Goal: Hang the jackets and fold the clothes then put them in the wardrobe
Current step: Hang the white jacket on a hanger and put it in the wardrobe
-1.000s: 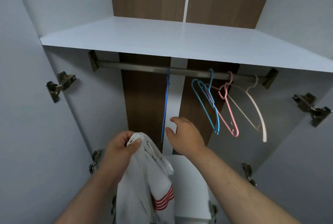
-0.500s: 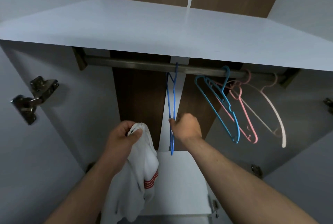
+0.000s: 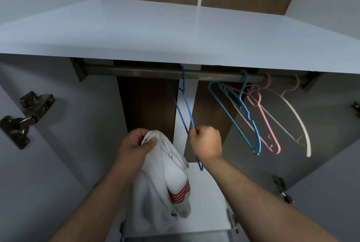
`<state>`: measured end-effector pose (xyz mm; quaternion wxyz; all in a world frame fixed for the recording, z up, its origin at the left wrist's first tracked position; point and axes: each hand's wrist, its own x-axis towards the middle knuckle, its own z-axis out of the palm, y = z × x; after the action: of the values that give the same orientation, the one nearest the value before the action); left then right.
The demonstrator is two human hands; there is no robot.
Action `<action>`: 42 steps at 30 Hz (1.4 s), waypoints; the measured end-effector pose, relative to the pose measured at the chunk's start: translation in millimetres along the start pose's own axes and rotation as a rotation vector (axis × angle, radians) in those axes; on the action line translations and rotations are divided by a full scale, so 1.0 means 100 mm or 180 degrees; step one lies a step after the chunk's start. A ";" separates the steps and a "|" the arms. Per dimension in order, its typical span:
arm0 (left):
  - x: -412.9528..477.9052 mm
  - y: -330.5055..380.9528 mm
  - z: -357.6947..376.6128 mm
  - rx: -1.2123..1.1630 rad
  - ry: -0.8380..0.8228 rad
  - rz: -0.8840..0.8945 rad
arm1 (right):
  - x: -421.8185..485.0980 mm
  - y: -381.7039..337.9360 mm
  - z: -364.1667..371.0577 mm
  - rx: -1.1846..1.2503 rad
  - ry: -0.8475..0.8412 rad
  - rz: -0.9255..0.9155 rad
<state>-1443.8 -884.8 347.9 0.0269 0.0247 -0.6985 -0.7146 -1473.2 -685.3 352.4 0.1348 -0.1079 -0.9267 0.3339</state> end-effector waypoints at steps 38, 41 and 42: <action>-2.09 0.36 1.15 -0.0137 0.0026 0.0009 | -1.78 0.66 -1.48 0.1889 -0.1601 0.0000; -2.33 0.38 1.20 -0.0196 0.0128 -0.0029 | -1.93 0.73 -1.57 0.2020 -0.1549 0.0135; -2.40 0.40 1.20 -0.0205 0.0142 -0.0027 | -1.97 0.73 -1.61 0.1996 -0.1569 0.0165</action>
<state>-1212.7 -748.2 390.3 0.0402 0.0426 -0.6742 -0.7362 -1227.6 -592.3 389.2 -0.0736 -0.0016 -0.7814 0.6197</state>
